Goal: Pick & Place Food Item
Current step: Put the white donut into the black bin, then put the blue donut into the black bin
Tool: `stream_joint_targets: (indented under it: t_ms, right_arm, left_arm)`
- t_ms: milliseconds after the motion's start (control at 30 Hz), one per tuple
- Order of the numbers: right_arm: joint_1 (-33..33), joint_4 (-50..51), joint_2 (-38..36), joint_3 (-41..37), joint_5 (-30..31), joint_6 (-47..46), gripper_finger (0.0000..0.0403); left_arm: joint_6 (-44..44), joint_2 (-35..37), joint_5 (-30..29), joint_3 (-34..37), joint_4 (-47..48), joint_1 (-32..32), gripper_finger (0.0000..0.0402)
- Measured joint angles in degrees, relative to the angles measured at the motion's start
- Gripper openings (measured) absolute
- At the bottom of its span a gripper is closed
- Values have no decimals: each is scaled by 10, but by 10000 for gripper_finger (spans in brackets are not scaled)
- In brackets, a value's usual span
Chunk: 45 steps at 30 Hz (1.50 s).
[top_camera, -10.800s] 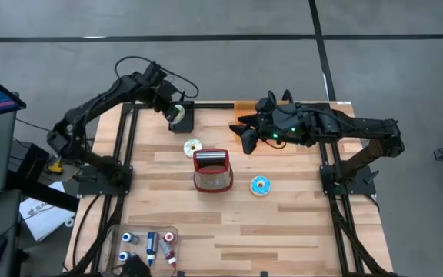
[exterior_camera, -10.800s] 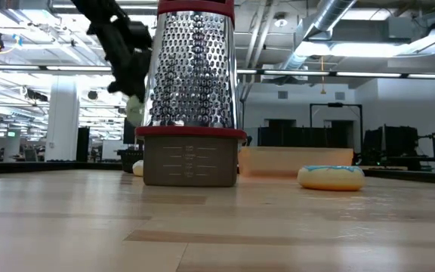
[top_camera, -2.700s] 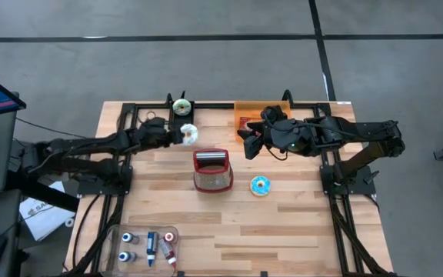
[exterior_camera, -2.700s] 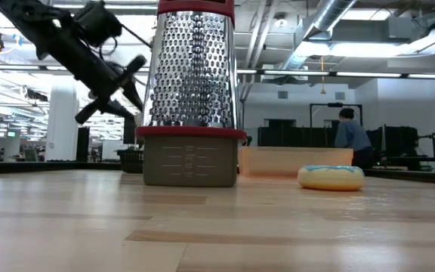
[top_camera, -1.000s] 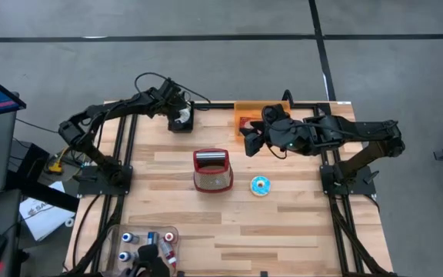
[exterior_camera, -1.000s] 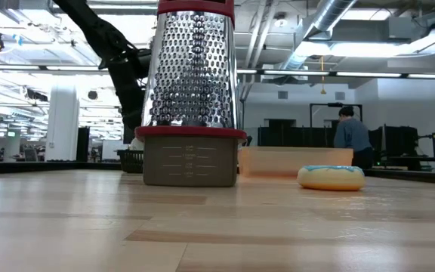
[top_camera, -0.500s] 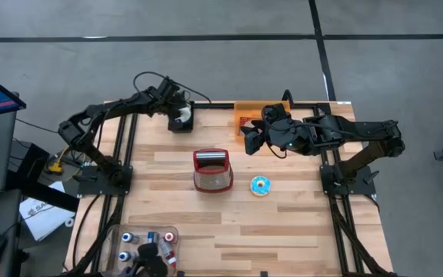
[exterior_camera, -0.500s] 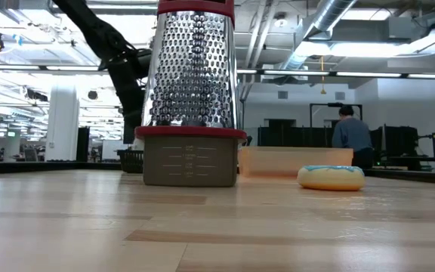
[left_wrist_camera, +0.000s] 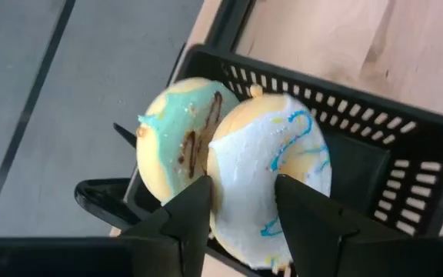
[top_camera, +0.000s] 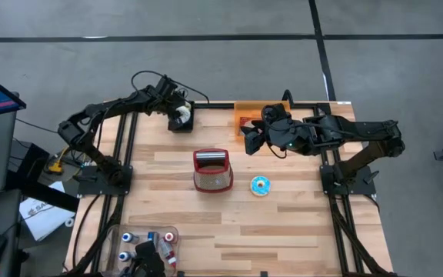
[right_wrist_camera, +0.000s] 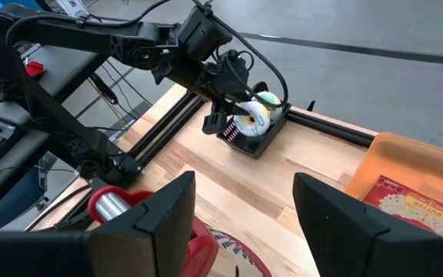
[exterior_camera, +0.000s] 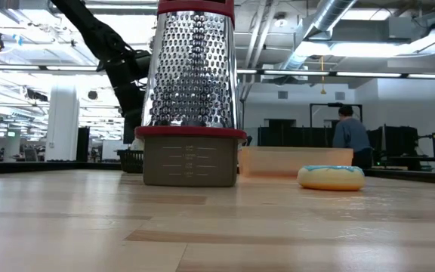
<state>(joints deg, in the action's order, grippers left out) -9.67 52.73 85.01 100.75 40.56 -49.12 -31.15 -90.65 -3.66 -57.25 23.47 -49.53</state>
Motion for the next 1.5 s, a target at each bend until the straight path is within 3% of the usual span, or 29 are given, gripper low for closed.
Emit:
stream_joint_targets:
  t_ms: [800,1300,1500]
  right_arm:
    - [0,1,0,0,0,-4,211]
    - [-1,1,0,0,0,-6,211]
    - [-1,2,0,0,0,-6,211]
  left_arm:
    - [4,0,-5,0,-31,-1,156]
    - [29,3,-14,0,-29,-6,202]
    - [71,40,-5,0,-28,-9,208]
